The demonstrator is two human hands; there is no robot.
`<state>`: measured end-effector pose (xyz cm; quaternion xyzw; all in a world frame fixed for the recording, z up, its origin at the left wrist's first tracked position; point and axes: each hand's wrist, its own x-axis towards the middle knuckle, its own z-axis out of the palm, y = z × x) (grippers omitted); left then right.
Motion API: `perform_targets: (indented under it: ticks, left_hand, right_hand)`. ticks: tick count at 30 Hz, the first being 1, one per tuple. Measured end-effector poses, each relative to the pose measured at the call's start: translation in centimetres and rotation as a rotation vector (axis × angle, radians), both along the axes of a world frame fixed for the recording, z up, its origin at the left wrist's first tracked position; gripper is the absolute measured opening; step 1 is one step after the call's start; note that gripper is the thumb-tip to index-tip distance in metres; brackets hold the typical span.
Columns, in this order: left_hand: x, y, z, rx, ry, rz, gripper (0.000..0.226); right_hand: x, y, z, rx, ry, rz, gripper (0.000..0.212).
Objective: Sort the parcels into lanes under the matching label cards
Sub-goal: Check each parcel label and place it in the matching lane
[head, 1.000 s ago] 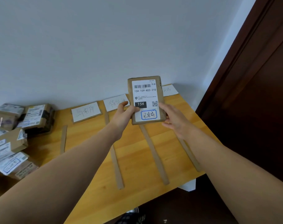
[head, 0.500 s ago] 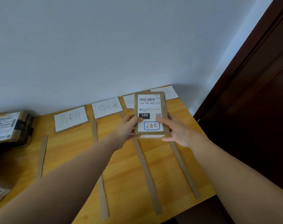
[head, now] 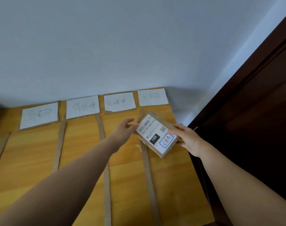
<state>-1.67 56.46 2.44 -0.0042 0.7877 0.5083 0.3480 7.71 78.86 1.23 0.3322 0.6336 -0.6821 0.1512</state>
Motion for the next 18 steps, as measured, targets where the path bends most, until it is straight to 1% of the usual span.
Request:
perform_targets:
  ticks: [2,3,6,7,9,10,13,14,18]
  left_hand:
    - [0.8,1.6,-0.7,-0.007,-0.017,-0.02,0.037]
    - [1.1,2.3,-1.0,-0.013,-0.011,-0.01,0.031]
    - [2.0,4.7,-2.0,-0.022,-0.001,0.041,0.024]
    - [2.1,5.3,-2.4,-0.036,0.001,0.061,0.023]
    - [2.1,6.3,-3.2,-0.082,0.007,0.102,0.022]
    - [2.0,6.5,-3.6,-0.099,0.005,0.125,0.021]
    - [1.4,6.9,-3.8,-0.091,-0.013,0.179,0.015]
    - [1.2,7.0,-3.8,-0.091,-0.01,0.179,0.014]
    - [1.0,7.6,-3.7,-0.108,-0.005,0.151,0.015]
  right_hand:
    - [0.1,1.4,-0.9,0.02,0.003,-0.067,0.03]
    - [-0.1,2.0,-1.3,0.029,0.012,-0.133,0.032]
    - [-1.2,3.1,-2.4,0.048,0.044,-0.326,0.044]
    - [-1.8,3.3,-2.7,0.109,0.048,-0.34,0.046]
    - [-2.7,3.4,-3.3,0.273,0.044,-0.287,0.047]
    - [-3.2,3.4,-3.4,0.306,0.044,-0.256,0.045]
    - [-4.3,3.4,-3.7,0.228,0.049,-0.207,0.037]
    - [-4.4,3.3,-3.8,0.235,0.047,-0.184,0.038]
    - [-4.0,3.4,-4.6,0.395,0.087,-0.126,0.042]
